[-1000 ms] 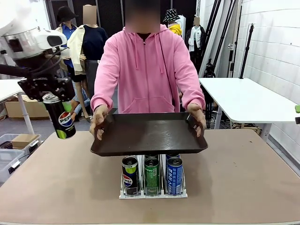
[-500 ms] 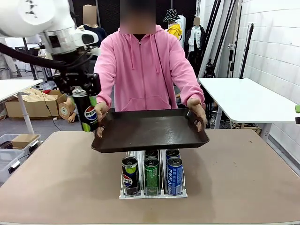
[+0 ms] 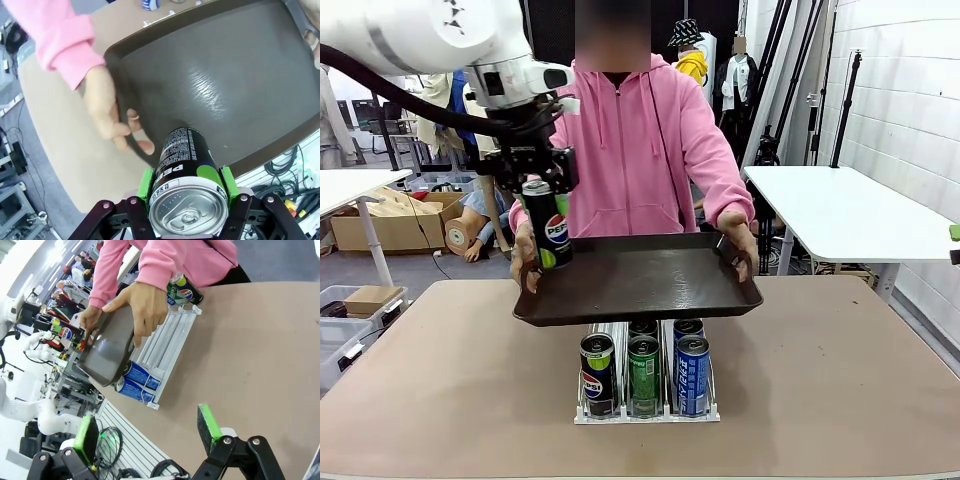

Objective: Retrieve and hand over the desired beverage to the person.
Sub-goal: Place the picked can on the Handle tray extended by the person.

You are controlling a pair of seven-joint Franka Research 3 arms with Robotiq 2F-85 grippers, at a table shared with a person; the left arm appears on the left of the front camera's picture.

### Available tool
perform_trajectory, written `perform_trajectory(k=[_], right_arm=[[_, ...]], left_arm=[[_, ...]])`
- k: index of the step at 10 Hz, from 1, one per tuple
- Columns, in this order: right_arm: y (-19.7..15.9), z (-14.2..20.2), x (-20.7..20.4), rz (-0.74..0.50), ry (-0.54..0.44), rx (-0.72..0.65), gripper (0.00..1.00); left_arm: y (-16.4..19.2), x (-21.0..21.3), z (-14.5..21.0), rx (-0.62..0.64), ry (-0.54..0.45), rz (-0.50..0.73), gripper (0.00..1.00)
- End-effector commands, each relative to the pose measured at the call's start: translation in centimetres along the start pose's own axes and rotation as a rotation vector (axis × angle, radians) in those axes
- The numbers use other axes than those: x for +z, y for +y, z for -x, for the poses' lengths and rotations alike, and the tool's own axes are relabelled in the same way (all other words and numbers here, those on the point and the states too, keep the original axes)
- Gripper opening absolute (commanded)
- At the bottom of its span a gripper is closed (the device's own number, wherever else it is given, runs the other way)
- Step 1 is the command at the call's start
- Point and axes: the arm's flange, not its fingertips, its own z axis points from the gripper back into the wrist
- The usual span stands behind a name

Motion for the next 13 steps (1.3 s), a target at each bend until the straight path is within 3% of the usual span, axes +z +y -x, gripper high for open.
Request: perform_trajectory(k=[1, 13], right_arm=[[0.0, -0.1, 0.0, -0.014, -0.008, 0.006, 1.0], [0.0, -0.1, 0.0, -0.014, -0.008, 0.006, 1.0]], left_arm=[[-1.1, 0.4, -1.5, -0.023, 0.022, 0.0, 0.0], [-2.1, -5.9, -2.5, -0.094, 0.065, 0.023, 0.0]])
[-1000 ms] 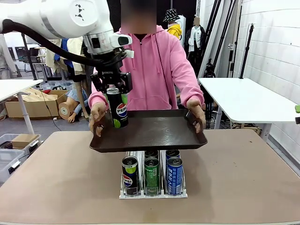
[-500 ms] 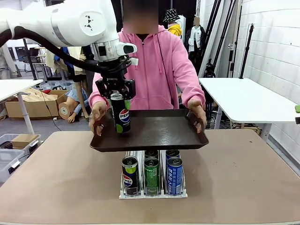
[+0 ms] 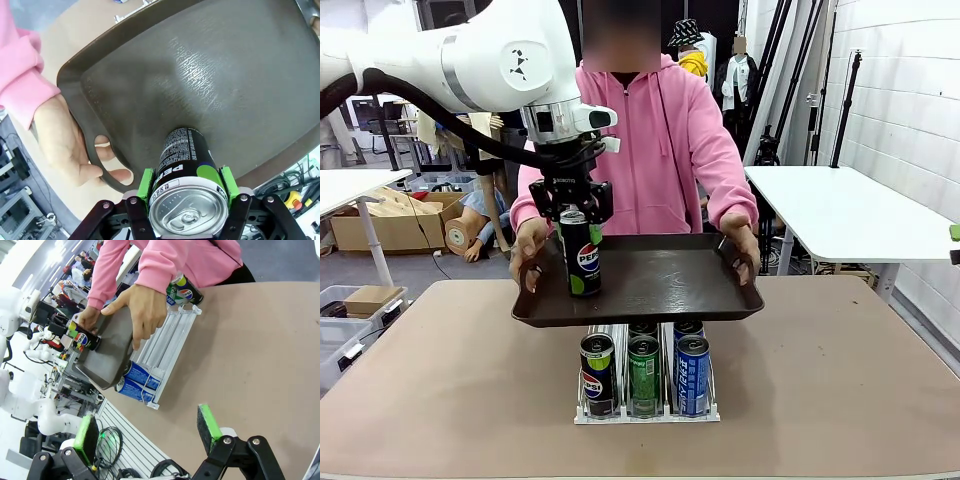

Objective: Retrieve and hand over the desired beverage to the person.
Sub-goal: Place the picked can on the Handle tray extended by the person.

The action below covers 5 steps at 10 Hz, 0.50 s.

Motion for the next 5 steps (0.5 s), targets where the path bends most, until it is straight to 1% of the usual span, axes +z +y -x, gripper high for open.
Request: perform_trajectory(k=[1, 5], right_arm=[[-0.01, -0.12, 0.02, -0.014, -0.008, 0.006, 1.0], [-0.01, -0.12, 0.02, -0.014, -0.008, 0.006, 1.0]], left_arm=[[0.23, 0.1, 0.31, -0.021, -0.028, 0.008, 0.11], [0.21, 0.36, 0.36, -0.018, -0.033, 0.007, 0.86]])
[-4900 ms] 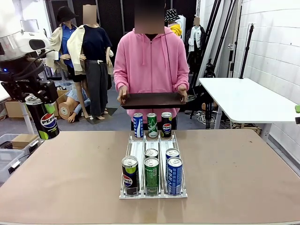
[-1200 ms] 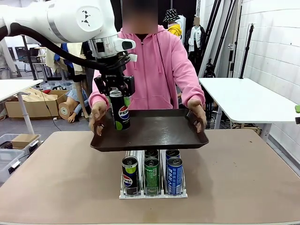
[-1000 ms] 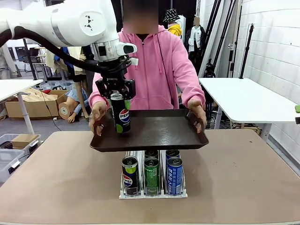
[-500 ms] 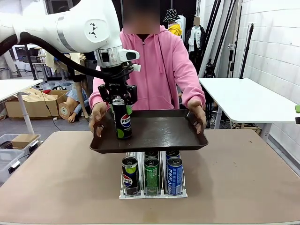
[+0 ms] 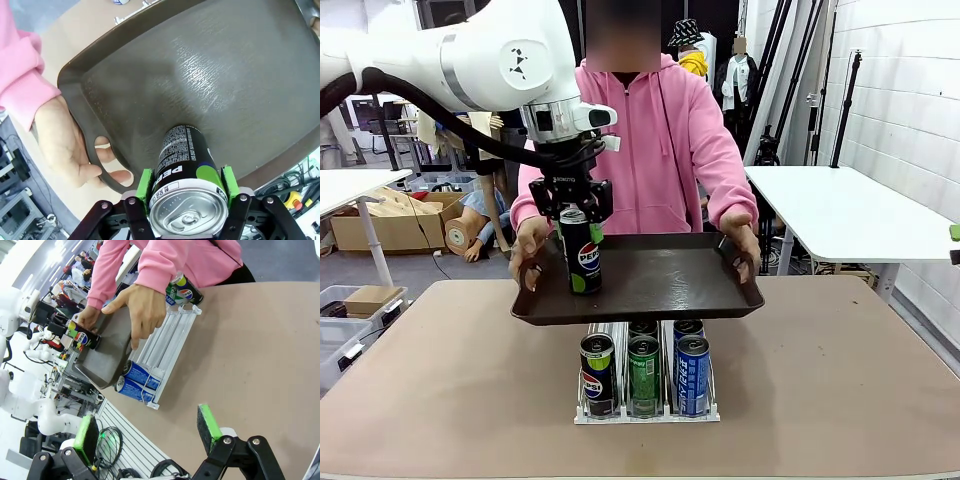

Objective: Retrieve and hand over the desired beverage to the person.
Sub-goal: Place the picked can on the Handle tray extended by the person.

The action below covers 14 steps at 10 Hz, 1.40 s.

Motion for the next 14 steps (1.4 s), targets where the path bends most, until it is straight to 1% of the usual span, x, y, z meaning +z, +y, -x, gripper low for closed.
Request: perform_trajectory(k=[1, 5, 8, 9, 10, 11, 14], right_arm=[[0.0, -0.1, 0.0, -0.014, -0.008, 0.006, 1.0], [0.0, -0.1, 0.0, -0.014, -0.008, 0.006, 1.0], [0.0, -0.1, 0.0, -0.014, -0.008, 0.006, 1.0], [0.0, -0.1, 0.0, -0.014, -0.008, 0.006, 1.0], [0.0, -0.1, 0.0, -0.014, -0.008, 0.006, 1.0], [0.0, -0.1, 0.0, -0.014, -0.008, 0.006, 1.0], [0.0, -0.1, 0.0, -0.014, -0.008, 0.006, 1.0]], left_arm=[[0.0, 0.6, 0.2, -0.019, -0.035, -0.004, 1.0], [-1.2, 4.3, -1.3, -0.034, -0.067, -0.072, 1.0], [-1.9, 6.1, -1.4, -0.032, -0.085, -0.097, 1.0], [-1.8, 6.2, -1.4, -0.029, -0.079, -0.093, 1.0], [-1.3, 5.8, -1.5, -0.031, -0.033, -0.1, 1.0], [-1.6, 6.1, -0.9, -0.047, -0.09, -0.078, 1.0], [-1.6, 6.1, -0.9, -0.047, -0.09, -0.078, 1.0]])
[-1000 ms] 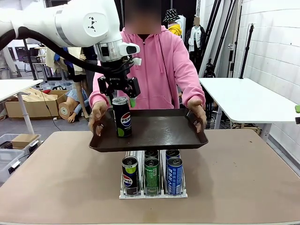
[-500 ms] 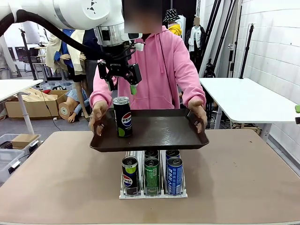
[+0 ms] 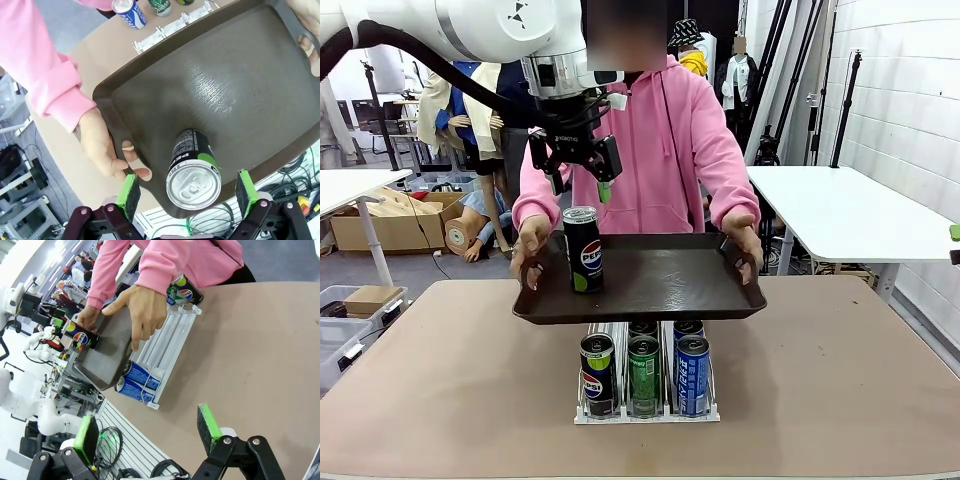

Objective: Retrieve and hand over the desired beverage to the person.
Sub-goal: Place the picked can on the Handle tray extended by the person, then pick up another can of the same type that the person held from the Automatic Can Dispenser.

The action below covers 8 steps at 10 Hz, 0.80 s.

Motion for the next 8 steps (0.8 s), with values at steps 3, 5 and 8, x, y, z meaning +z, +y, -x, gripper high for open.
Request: perform_trajectory(k=[3, 5, 8], right_arm=[[-0.01, -0.12, 0.01, -0.014, -0.008, 0.006, 1.0], [-0.01, -0.12, 0.01, -0.014, -0.008, 0.006, 1.0], [-0.01, -0.12, 0.01, -0.014, -0.008, 0.006, 1.0]], left_arm=[[-0.05, 0.2, 0.05, 0.0, -0.016, -0.001, 1.0], [-0.05, 0.2, 0.05, 0.0, -0.016, -0.001, 1.0], [-0.05, 0.2, 0.05, 0.0, -0.016, -0.001, 1.0]])
